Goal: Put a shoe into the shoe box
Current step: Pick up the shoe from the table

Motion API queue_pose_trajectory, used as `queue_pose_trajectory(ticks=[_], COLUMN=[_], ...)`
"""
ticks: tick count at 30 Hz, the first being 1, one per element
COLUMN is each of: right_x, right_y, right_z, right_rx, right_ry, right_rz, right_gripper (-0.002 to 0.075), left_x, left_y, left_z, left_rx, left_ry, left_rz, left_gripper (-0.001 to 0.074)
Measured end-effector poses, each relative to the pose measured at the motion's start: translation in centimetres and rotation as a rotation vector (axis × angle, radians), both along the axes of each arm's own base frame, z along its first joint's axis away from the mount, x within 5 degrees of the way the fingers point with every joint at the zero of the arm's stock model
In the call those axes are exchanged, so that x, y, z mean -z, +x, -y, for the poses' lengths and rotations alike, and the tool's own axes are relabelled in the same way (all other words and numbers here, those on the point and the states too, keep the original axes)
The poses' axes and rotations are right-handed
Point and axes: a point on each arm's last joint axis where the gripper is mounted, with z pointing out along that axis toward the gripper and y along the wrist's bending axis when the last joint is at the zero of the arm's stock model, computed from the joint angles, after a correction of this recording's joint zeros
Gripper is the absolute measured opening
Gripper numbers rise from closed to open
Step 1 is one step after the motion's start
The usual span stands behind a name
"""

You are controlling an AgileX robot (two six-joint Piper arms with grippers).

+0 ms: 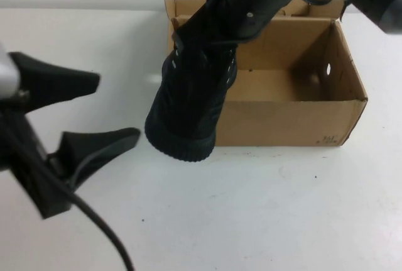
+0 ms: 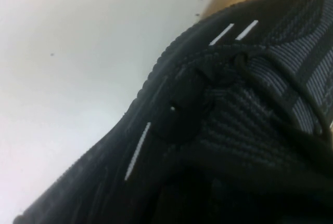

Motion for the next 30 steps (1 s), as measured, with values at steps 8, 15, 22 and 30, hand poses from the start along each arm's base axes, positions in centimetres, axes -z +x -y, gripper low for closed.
queue_pose_trajectory(ticks=[8, 15, 22, 30], right_x=[0.0, 0.0, -0.2, -1.0], right_y=[1.7, 2.6, 2.7, 2.5], right_z=[2.2, 3.5, 3.7, 3.7], right_rx=[0.083, 0.165, 0.177, 0.160], right_ry=[0.027, 0.085, 0.148, 0.190], right_rz=[-0.022, -0.063, -0.104, -0.104], right_gripper=[-0.0001, -0.0001, -0.0001, -0.0001], left_x=[0.5, 1.6, 3.1, 4.1], left_y=[2.7, 4.3, 6.0, 7.6], left_z=[4.4, 7.7, 9.8, 10.3], left_rx=[0.012, -0.043, -0.107, -0.202], left_ry=[0.012, -0.023, -0.029, -0.065], left_rz=[0.043, 0.094, 0.131, 0.113], left_gripper=[0.0540, 0.0540, 0.0540, 0.0529])
